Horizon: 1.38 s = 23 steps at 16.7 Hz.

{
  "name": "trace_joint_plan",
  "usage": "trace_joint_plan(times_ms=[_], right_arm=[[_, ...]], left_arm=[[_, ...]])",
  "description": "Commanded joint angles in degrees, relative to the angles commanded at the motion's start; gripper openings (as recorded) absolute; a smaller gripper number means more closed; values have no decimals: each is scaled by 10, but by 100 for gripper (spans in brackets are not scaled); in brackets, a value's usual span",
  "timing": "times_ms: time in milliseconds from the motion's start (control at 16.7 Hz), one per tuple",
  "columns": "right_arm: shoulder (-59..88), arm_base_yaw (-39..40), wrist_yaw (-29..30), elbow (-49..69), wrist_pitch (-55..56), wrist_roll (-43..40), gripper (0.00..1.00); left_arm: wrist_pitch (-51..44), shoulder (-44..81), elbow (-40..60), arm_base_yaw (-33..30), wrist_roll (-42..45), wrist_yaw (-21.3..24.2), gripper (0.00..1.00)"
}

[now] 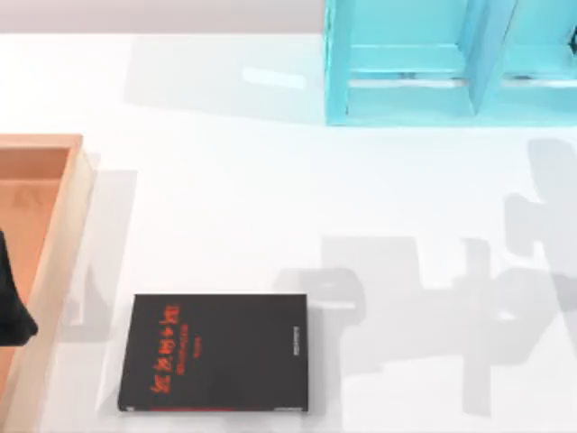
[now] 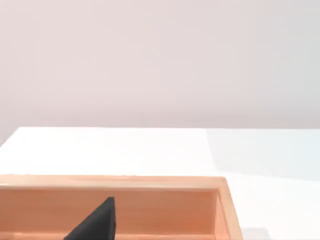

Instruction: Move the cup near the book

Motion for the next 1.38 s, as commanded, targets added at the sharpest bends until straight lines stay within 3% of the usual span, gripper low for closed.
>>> trace_joint_plan(times_ms=[420,780,1080,1380], right_arm=[[102,294,-14,122,-75,570,0],[153,446,-27,212,-112,988,0],[159,505,-21,253,-117,1226,0],[157,518,-13,266,-118,1328,0]], left_arm=[[0,0,0,0,0,0,100],[0,0,0,0,0,0,100],[0,0,0,0,0,0,100],[0,0,0,0,0,0,100]])
